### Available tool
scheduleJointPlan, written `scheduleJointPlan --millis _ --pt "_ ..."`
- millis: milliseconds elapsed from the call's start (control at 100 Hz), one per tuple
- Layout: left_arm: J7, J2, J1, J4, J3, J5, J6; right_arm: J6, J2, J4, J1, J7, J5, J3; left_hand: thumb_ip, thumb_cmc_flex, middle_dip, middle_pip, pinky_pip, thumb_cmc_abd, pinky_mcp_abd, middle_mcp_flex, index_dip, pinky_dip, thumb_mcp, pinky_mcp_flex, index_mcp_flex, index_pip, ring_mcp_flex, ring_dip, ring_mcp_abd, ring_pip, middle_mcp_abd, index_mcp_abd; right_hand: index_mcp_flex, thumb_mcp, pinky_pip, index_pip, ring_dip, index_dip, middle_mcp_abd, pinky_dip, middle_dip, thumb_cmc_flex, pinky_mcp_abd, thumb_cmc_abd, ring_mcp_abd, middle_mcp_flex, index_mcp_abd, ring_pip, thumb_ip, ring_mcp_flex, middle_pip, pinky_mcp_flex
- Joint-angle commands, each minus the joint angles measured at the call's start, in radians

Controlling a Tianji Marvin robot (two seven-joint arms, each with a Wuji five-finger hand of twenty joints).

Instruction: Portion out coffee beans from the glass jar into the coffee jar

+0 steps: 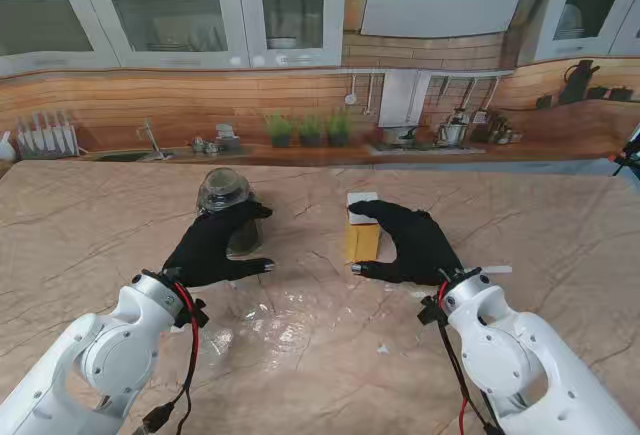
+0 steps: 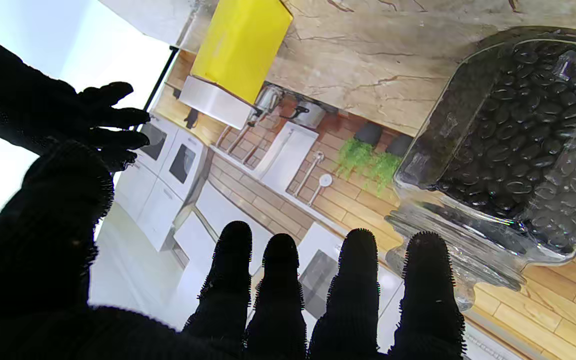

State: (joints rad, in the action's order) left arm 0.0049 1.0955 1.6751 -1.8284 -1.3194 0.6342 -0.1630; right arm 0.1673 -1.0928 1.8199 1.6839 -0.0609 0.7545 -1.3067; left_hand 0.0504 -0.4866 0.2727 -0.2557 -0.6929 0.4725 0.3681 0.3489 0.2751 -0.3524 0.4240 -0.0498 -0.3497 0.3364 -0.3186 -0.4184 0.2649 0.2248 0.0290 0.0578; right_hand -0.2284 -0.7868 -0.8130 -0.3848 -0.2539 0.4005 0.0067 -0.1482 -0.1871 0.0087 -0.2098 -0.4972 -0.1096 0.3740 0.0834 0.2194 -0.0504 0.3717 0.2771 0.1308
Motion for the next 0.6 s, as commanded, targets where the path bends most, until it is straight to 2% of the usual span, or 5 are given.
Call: scheduleJointPlan --millis 0,260,510,590 --pt "-0.001 0.004 0.006 -0.001 0.001 0.001 0.0 0.002 -0.004 -0.002 0.003 -0.001 0.0 0.005 -0.021 -0.002 0.005 0.0 0.006 0.005 0.0 0.007 0.006 -0.002 0.008 0.012 -0.001 0.021 -0.002 -0.003 0.007 0.001 -0.009 0.007 0.025 -0.012 0.009 -0.01 0.006 -0.015 -0.004 0.002 -0.004 0.032 0.017 -0.027 0.02 -0.015 -0.012 0.003 0.01 0.006 0.007 -0.008" --pt "-0.005 0.001 0.008 -0.011 -0.007 0.018 -0.01 -0.003 -0.004 0.002 0.014 -0.003 0.004 0.003 -0.021 -0.003 0.004 0.002 0.016 0.006 0.004 0.006 0.006 0.002 0.007 0.024 -0.004 0.021 0.002 -0.001 0.003 -0.003 -0.01 0.003 0.02 -0.012 0.011 -0.012 0.005 -0.017 -0.005 0.002 -0.005 0.034 0.019 -0.028 0.021 -0.011 -0.014 0.004 0.01 0.011 0.009 -0.006" --pt "0.042 -0.006 -0.015 -0.03 -0.042 0.181 -0.051 0.012 -0.001 0.001 0.009 0.017 -0.001 -0.004 -0.017 0.01 -0.004 0.022 0.128 0.022 0.025 -0.015 0.007 0.059 0.014 0.092 -0.004 0.008 0.056 0.026 -0.018 -0.048 -0.023 -0.028 0.015 -0.012 0.012 -0.014 0.005 -0.018 -0.006 0.003 -0.004 0.033 0.02 -0.027 0.021 -0.008 -0.014 0.003 0.01 0.014 0.008 -0.004" --pt "0.028 -0.01 -0.037 -0.039 -0.049 0.208 -0.05 0.017 0.001 0.001 0.008 0.023 0.0 -0.007 -0.014 0.019 -0.006 0.028 0.157 0.031 0.025 -0.023 0.005 0.075 0.022 0.101 0.002 -0.003 0.069 0.033 -0.024 -0.06 -0.032 -0.041 0.015 -0.012 0.013 -0.014 0.005 -0.019 -0.006 0.003 -0.004 0.032 0.02 -0.027 0.021 -0.007 -0.013 0.003 0.01 0.016 0.007 -0.004"
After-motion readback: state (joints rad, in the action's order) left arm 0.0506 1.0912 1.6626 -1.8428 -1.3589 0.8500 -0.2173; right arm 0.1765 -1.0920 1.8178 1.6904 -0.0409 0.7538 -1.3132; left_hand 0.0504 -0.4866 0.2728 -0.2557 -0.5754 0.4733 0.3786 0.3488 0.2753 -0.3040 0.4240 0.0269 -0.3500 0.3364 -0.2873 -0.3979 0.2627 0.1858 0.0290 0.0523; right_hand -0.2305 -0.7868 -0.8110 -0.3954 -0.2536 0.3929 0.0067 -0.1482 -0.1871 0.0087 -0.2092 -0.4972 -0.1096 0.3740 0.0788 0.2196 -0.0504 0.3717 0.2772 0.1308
